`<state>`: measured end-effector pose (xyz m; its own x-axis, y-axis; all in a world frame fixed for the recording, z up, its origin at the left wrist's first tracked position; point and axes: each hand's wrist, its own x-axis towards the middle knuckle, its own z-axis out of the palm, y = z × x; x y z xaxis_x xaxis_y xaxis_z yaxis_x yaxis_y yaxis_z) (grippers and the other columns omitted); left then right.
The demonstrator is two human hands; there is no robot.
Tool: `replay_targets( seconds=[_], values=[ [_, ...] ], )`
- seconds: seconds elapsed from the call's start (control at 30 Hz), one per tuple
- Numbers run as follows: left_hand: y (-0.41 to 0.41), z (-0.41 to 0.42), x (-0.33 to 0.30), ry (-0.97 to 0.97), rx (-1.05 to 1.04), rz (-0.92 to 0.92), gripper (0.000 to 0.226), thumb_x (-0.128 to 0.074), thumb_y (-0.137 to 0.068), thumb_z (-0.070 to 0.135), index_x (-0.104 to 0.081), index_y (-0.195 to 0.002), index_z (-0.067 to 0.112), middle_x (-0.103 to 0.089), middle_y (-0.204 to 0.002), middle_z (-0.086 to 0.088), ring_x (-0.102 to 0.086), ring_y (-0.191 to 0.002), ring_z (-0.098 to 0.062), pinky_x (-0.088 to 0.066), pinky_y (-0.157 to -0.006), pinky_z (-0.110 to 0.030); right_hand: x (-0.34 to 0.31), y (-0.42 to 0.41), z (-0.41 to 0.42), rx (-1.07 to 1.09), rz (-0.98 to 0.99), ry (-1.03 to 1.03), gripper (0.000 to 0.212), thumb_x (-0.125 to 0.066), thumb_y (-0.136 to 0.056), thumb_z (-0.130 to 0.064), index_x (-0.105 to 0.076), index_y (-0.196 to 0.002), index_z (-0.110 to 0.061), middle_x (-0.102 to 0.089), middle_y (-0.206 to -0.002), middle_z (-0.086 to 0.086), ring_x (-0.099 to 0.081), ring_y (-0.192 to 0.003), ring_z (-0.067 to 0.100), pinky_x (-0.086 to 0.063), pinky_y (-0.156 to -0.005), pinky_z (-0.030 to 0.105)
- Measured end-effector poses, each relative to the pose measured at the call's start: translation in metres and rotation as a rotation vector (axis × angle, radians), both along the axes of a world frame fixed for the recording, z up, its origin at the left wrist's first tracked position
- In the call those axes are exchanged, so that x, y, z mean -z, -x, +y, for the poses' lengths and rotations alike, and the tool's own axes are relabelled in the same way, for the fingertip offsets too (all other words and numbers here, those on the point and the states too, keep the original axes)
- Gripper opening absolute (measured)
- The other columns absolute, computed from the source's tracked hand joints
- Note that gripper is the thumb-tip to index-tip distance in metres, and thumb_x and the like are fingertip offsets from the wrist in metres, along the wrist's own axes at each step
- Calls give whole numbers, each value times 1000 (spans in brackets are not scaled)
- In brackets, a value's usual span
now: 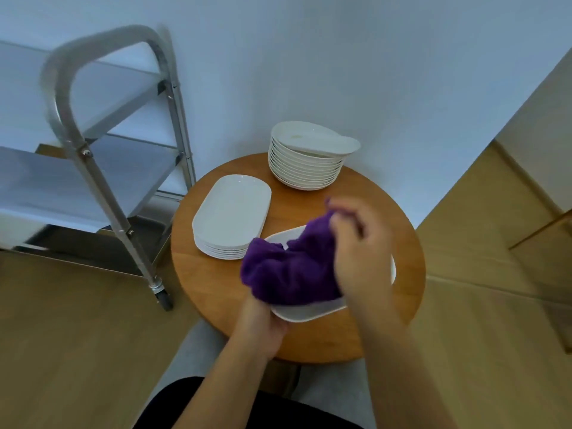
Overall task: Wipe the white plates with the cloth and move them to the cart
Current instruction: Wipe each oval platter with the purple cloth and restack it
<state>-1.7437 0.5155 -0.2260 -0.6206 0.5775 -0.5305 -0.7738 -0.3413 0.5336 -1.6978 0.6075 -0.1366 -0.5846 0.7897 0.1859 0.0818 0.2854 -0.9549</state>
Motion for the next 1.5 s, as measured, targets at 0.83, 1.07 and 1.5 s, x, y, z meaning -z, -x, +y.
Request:
replay_targets(
  seconds=[0.83,1.07,1.5],
  values=[
    [-17,-11,3,-10,-88,34,34,-39,-91,56,-62,-104,36,-73,-101,0,-67,-96,-21,-54,-73,-34,65,13,-45,-201,-937,-978,39,-52,-94,-26,-47,-132,-17,-52,-128,13,-48,-116,30,-44,-92,42],
    [-13,-14,11,51,-115,106,37,-35,-92,56,-63,-102,33,-75,-89,5,-72,-79,-13,-55,-62,-29,59,21,1,-143,-974,-961,41,-45,-97,-24,-37,-137,-19,-46,-130,10,-43,-118,28,-41,-94,40],
    [-15,-11,7,57,-94,76,33,-38,-91,56,-64,-97,35,-75,-91,3,-72,-83,-23,-57,-77,-43,49,-26,19,55,-1173,-713,44,-25,-102,-24,-30,-145,-14,-30,-153,9,-23,-142,27,-31,-109,44]
  ],
)
